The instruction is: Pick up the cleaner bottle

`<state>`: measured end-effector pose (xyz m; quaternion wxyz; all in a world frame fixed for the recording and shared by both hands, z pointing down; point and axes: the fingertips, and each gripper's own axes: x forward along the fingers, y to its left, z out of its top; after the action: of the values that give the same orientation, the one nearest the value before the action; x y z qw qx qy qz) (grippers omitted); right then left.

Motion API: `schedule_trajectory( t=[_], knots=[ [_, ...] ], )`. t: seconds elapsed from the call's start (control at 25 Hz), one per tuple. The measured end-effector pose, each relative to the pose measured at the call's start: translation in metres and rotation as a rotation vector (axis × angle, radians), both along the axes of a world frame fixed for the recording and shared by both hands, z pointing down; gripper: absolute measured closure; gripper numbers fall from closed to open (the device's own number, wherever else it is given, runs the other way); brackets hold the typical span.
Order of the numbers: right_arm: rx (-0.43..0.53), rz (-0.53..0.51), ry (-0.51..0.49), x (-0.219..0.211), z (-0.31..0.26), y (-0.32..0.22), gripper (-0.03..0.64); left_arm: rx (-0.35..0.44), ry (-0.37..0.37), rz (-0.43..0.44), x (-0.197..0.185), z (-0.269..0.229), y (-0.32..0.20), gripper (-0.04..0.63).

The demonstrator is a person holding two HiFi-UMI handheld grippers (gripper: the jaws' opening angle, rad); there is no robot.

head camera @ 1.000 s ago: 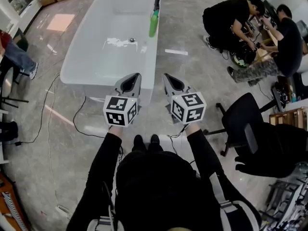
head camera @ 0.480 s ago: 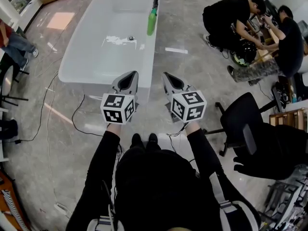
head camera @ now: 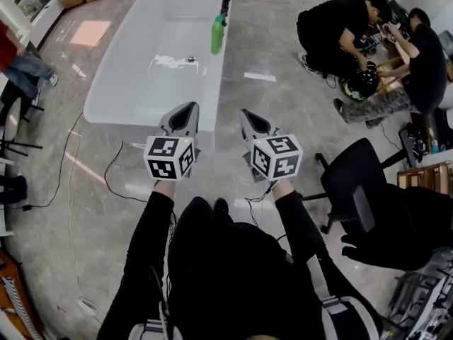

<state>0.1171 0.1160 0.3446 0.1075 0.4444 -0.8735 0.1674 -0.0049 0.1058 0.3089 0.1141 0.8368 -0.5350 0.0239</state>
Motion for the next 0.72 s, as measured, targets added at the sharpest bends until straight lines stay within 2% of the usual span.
schedule_trajectory(
  t=[0.36, 0.72],
  knots=[
    [-0.026, 0.005, -0.003, -0.001, 0.008, -0.012, 0.615, -0.008, 0.001, -0.001, -0.003, 0.003, -0.02, 0.588],
    [-0.051, 0.02, 0.02, -0.016, 0.022, -0.059, 0.615, -0.03, 0.019, 0.021, -0.016, 0.019, -0.073, 0.588]
  ],
)
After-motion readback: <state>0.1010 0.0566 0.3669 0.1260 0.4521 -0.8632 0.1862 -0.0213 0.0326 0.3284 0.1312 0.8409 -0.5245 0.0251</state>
